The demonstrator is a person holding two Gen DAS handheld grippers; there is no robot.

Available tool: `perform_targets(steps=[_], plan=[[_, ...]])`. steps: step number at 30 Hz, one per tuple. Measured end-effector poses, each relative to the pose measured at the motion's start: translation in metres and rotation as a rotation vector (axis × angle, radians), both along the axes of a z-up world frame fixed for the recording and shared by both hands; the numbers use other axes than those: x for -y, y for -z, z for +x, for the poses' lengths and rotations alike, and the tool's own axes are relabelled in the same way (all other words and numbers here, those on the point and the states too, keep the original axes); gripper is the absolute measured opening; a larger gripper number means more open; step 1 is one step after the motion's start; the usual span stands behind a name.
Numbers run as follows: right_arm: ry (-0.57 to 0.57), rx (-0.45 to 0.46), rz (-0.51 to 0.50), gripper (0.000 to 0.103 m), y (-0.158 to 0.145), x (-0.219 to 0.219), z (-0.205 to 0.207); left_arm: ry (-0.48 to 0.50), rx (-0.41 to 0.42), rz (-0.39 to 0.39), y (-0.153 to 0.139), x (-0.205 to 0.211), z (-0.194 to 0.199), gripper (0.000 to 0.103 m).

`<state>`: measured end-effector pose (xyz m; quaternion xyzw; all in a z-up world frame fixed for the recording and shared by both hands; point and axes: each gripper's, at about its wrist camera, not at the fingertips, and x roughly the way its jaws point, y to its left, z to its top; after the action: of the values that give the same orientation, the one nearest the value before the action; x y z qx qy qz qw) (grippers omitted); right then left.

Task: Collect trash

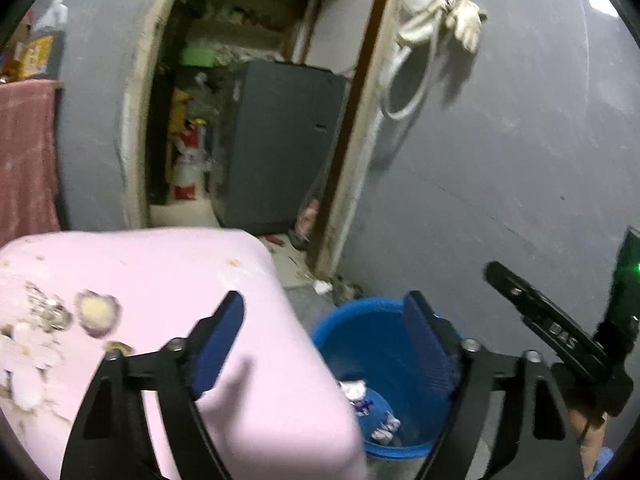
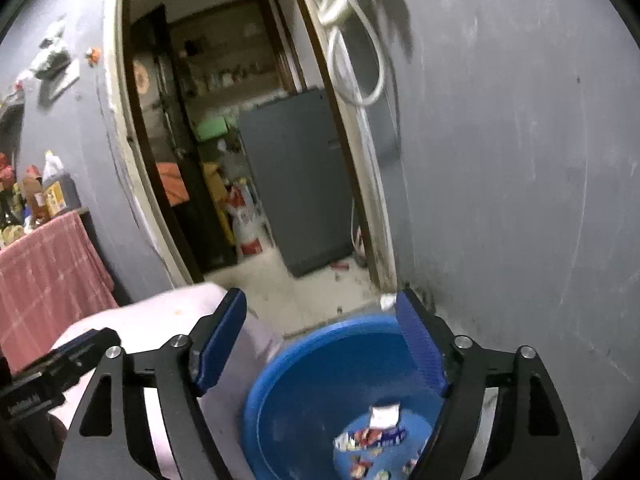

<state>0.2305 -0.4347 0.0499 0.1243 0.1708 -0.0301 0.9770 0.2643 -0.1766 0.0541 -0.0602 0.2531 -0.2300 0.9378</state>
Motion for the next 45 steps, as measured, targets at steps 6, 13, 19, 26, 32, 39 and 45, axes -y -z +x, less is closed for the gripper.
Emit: perform_targets(steps=[6, 13, 19, 26, 32, 39, 45], plan=[[-0.03, 0.127, -0.032, 0.102, -0.014, -0.018, -0.011, -0.129, 0.085, -0.007, -0.02, -0.035, -0.007, 0.1], [-0.096, 0.237, -0.05, 0.103, -0.026, -0.047, -0.013, -0.254, 0.143, -0.001, -0.034, -0.074, -0.011, 0.101], [-0.153, 0.302, -0.05, 0.103, -0.034, -0.076, -0.014, -0.325, 0.203, 0.027, -0.04, -0.106, -0.016, 0.101], [-0.228, 0.322, -0.068, 0.103, -0.04, -0.117, -0.006, -0.388, 0.245, 0.047, -0.044, -0.14, -0.028, 0.101], [-0.312, 0.275, -0.081, 0.103, -0.035, -0.153, 0.009, -0.422, 0.229, 0.071, -0.04, -0.177, -0.027, 0.101], [-0.389, 0.222, -0.085, 0.103, -0.026, -0.18, 0.022, -0.407, 0.179, 0.099, -0.02, -0.211, -0.019, 0.101], [-0.431, 0.202, -0.105, 0.103, -0.018, -0.196, 0.029, -0.419, 0.181, 0.127, -0.004, -0.225, -0.015, 0.101]])
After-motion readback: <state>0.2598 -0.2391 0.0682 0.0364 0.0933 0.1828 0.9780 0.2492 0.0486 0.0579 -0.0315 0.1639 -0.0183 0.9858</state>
